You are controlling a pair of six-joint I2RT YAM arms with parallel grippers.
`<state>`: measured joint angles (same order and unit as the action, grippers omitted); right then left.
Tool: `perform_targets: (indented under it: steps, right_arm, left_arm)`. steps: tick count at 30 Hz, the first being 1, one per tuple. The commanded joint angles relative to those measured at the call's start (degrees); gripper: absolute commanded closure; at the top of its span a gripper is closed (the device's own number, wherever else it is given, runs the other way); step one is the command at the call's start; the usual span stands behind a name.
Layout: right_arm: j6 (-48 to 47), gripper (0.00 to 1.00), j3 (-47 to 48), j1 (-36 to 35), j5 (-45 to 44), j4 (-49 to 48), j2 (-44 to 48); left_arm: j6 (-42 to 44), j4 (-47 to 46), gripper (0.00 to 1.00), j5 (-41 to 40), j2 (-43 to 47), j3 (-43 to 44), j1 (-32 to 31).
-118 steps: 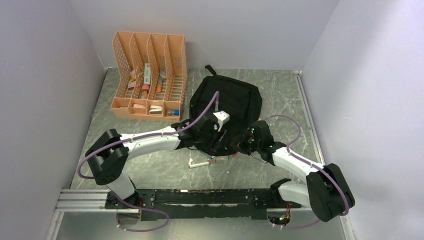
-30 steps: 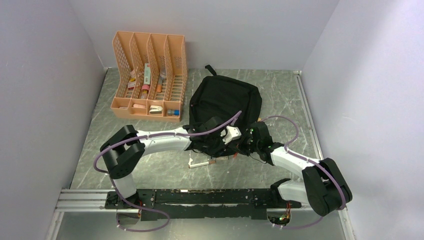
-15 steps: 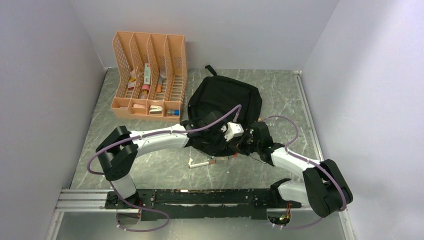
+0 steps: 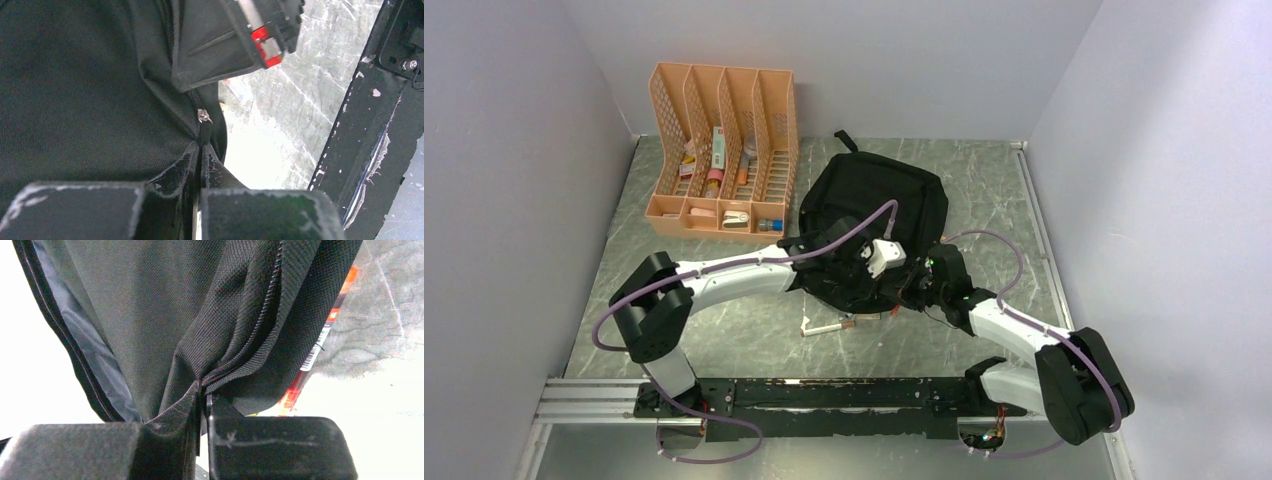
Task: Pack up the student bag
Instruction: Zip the student bag at the center of the board.
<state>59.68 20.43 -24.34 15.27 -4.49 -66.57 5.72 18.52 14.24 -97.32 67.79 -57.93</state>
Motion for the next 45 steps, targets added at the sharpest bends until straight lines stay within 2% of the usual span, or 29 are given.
perform_targets:
  steps: [1, 15, 20, 30, 45]
  right_arm:
    - [-0.8, 0.94, 0.4, -0.2, -4.2, 4.1, 1.0]
    - [-0.2, 0.96, 0.5, -0.1, -8.1, 5.0, 2.0]
    - [-0.2, 0.97, 0.5, -0.1, -9.4, 6.6, 2.6]
    - [-0.5, 0.98, 0.3, -0.1, -12.6, 8.2, 3.9]
    - [-2.0, 0.98, 0.0, 0.0, -15.1, 10.7, 6.2]
  left_arm:
    - [-2.5, -0.9, 0.95, 3.4, 4.3, -1.3, 2.0]
    - [-1.8, 4.3, 0.95, -0.4, 7.2, -5.8, 4.8]
    - [-3.3, 7.3, 0.95, -5.0, 7.1, -6.5, 5.9]
    - [-11.9, 6.1, 0.95, -9.8, 12.1, -10.1, 14.5]
    - [-15.0, 8.6, 0.95, -24.9, 9.1, -1.0, 22.9]
